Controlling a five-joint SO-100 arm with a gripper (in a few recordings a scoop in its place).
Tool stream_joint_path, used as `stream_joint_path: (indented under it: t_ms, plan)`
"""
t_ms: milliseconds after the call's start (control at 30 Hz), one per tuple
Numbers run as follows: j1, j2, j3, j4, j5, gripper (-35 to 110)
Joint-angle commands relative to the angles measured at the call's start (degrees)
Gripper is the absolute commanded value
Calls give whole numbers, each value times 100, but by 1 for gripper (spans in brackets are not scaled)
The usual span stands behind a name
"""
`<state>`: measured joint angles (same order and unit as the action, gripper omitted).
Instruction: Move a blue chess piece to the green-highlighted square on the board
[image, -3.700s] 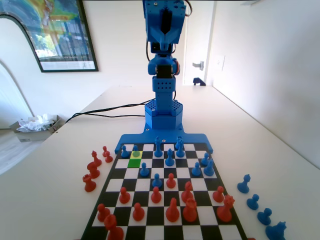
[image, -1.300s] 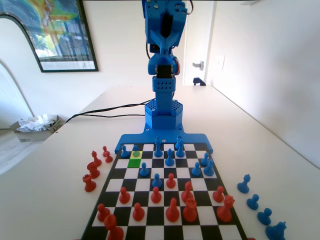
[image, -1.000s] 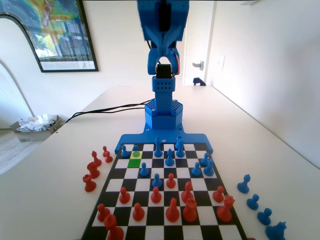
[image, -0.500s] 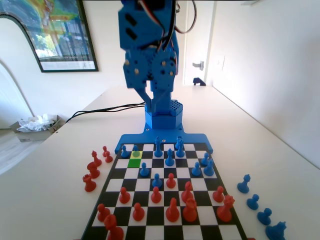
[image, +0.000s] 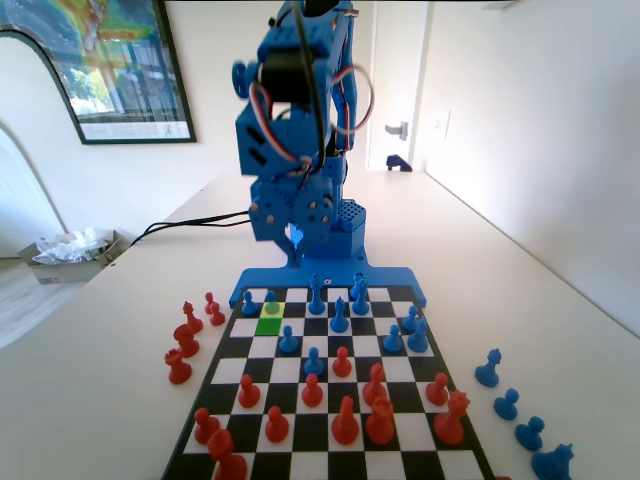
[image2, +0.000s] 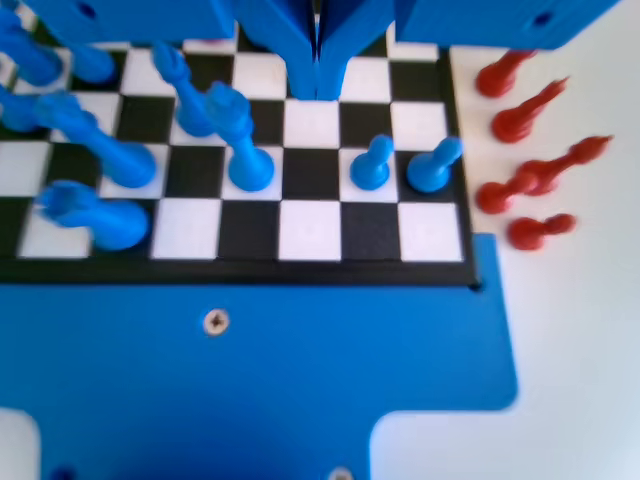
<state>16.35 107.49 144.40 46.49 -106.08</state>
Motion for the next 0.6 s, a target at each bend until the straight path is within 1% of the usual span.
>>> stream_joint_path:
  t_ms: [0, 567]
  plan:
    - [114, 9, -158, -26, 0, 2]
    - [536, -53, -141, -158, -211, 9]
